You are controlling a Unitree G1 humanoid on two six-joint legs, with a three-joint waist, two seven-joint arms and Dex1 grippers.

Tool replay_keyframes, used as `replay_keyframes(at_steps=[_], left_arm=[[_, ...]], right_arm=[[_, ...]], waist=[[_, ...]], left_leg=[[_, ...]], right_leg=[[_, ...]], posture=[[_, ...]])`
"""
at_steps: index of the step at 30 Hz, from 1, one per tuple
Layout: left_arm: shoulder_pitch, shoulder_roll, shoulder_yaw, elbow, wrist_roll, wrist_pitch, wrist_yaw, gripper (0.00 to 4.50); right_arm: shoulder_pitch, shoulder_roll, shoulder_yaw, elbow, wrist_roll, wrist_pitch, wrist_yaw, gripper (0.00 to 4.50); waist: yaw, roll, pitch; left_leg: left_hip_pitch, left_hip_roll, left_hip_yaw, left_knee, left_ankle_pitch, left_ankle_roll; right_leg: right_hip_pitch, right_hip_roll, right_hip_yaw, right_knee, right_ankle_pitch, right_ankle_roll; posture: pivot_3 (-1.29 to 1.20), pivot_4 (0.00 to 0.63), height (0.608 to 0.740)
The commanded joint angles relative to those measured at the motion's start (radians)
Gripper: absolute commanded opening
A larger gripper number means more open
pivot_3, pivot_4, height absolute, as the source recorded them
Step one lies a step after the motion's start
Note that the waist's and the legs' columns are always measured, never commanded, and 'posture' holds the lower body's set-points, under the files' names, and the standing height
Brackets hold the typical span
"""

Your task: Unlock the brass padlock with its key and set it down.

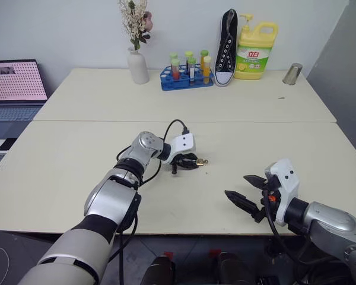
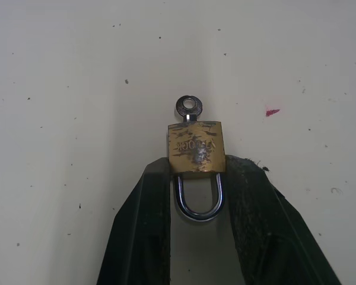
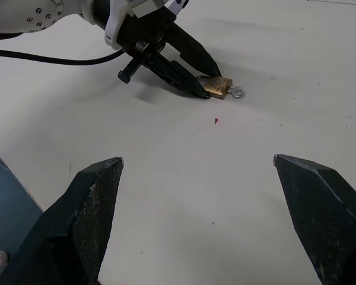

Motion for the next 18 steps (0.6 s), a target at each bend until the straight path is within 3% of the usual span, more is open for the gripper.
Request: replay_keyframes(at_steps=[1, 8, 13, 18], left_arm=[[0.051, 0.000, -0.034, 0.027, 0.055, -0.003, 0.016, 0.95], [0.095, 0.024, 0.005, -0.018, 0.005, -0.059, -0.049, 0.95], [0.232, 0.147, 0.053, -0.206, -0.103, -0.065, -0.237, 0.95], [0.381, 0.259, 0.074, -0.439, -0.153, 0.045, -0.252, 0.95]], right_arm=[[0.004, -0.012, -0.011, -0.049, 0.026, -0.030, -0.005, 4.27], [0.001, -0.030, 0.010, -0.039, 0.015, -0.052, -0.003, 4.27], [-0.007, -0.037, 0.039, -0.022, 0.013, -0.076, 0.017, 4.27], [-0.023, -0.037, 0.062, -0.004, 0.009, -0.095, 0.031, 4.27]], waist=[[0.001, -0.001, -0.001], [0.001, -0.002, -0.002], [-0.018, -0.001, -0.002], [-0.028, -0.001, -0.002]], left_leg=[[0.000, 0.000, 0.000, 0.000, 0.000, 0.000], [0.000, 0.000, 0.000, 0.000, 0.000, 0.000], [0.000, 0.002, 0.001, -0.002, 0.000, 0.000], [0.000, 0.003, 0.001, -0.003, 0.000, 0.001]], right_leg=[[0.000, 0.000, 0.000, 0.000, 0.000, 0.000], [0.000, 0.000, 0.000, 0.000, 0.000, 0.000], [-0.003, 0.001, 0.001, 0.000, 0.001, -0.002], [-0.004, 0.002, 0.001, 0.001, 0.002, -0.006]], posture=[[0.00, 0.150, 0.740], [0.00, 0.150, 0.740], [0.00, 0.150, 0.740], [0.00, 0.150, 0.740]])
